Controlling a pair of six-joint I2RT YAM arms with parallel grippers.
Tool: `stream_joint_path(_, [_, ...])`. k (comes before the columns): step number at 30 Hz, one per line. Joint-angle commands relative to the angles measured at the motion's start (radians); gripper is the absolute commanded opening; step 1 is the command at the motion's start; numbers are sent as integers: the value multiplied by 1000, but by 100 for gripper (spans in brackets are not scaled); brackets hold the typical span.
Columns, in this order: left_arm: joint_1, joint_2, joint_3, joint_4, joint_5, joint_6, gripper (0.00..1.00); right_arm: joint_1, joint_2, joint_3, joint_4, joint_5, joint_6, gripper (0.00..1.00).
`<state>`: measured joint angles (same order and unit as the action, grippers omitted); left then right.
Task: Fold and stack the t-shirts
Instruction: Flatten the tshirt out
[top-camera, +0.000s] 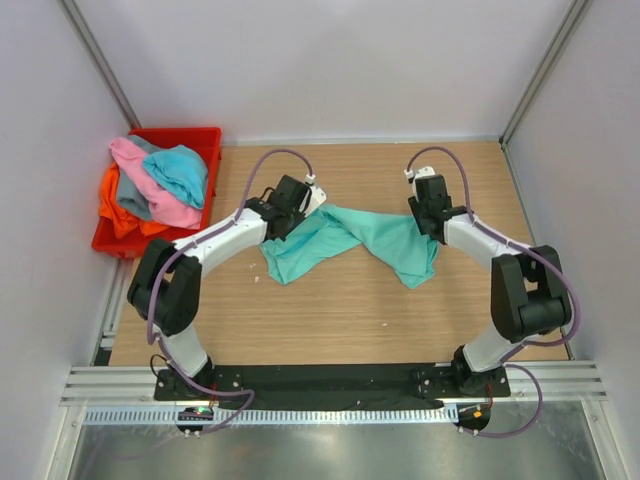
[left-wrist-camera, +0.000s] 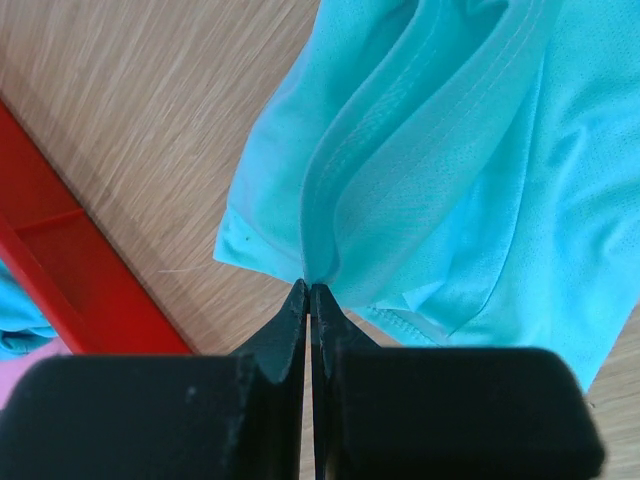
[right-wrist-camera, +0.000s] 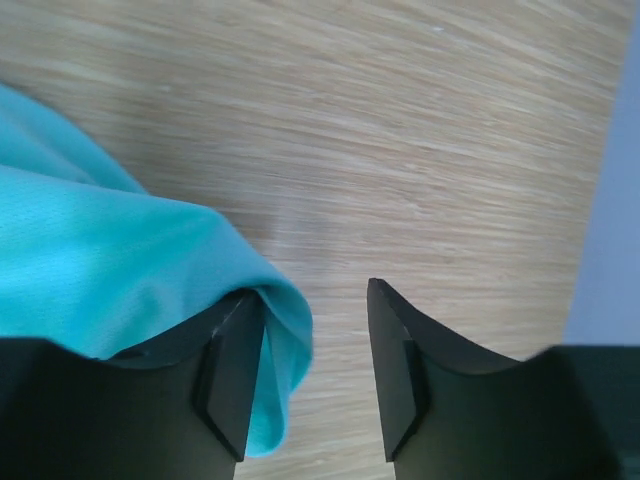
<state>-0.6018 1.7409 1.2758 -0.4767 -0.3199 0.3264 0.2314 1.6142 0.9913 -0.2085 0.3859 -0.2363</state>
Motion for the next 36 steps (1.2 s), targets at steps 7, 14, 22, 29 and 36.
stream_joint_path(7, [30,2,45,46,10,-27,0,-4,-412,-85,-89,-309,-121,65])
stream_joint_path(14, [34,3,40,32,31,-49,0,-4,-318,-183,-23,-158,-189,64])
stream_joint_path(22, [34,6,39,24,24,-47,0,-63,-245,-126,-204,-504,-204,61])
stream_joint_path(29, [34,22,46,18,24,-50,0,-64,-206,-135,-273,-593,-245,59])
stream_joint_path(36, [34,32,51,18,24,-53,0,-64,-217,-141,-336,-601,-261,56])
